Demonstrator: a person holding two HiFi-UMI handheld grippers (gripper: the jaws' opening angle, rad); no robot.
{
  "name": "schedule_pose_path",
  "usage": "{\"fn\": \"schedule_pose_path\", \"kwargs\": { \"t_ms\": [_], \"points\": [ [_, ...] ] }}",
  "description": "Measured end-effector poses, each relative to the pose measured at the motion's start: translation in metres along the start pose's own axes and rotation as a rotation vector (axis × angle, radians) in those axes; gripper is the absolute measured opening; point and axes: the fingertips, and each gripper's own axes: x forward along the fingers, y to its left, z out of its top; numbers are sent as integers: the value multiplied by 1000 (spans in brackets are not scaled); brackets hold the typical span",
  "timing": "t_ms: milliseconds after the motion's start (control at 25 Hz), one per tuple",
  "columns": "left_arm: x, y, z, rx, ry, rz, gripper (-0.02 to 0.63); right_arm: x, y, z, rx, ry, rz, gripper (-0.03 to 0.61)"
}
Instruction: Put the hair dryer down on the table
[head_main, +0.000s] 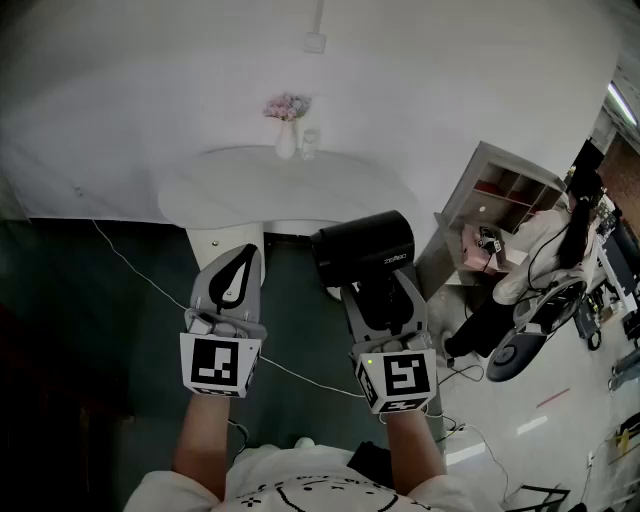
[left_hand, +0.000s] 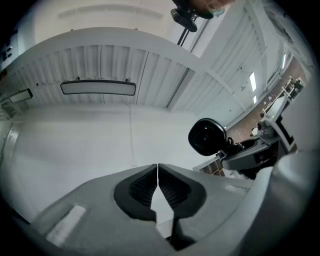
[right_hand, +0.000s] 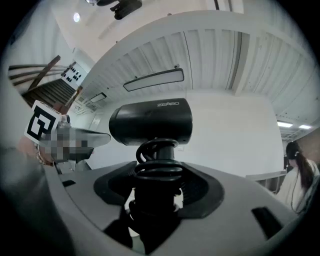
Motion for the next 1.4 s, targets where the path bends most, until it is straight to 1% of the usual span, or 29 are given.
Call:
{"fn": "schedule_pose_path", "kwargs": {
  "t_ms": [160,280,480,600,720,840,1000,1400],
  "points": [
    [11,-10,-11,-25,11,7,20,7,-14,-13,8,1,7,261],
    [22,-19,-15,-21,21,11,20,10,-30,-19,15,3,9,261],
    [25,-16,-38,-19,24,19,20,17,-30,-40,65,-13,14,261],
    [33,-18,-42,-24,32,20,20,23,-39,-44,67,-10,9,261],
    [50,-14,-53,-30,28,28,20,38,-48,-55,73,-7,7,261],
    [87,-4,-60,-22,25,31,20,70,-70,-59,83,8,3,261],
    [140,20,-70,-24,34,33,20,123,-94,-62,93,32,3,261],
    [250,91,-128,-28,57,41,20,259,-118,-94,111,69,10,261]
  ]
}}
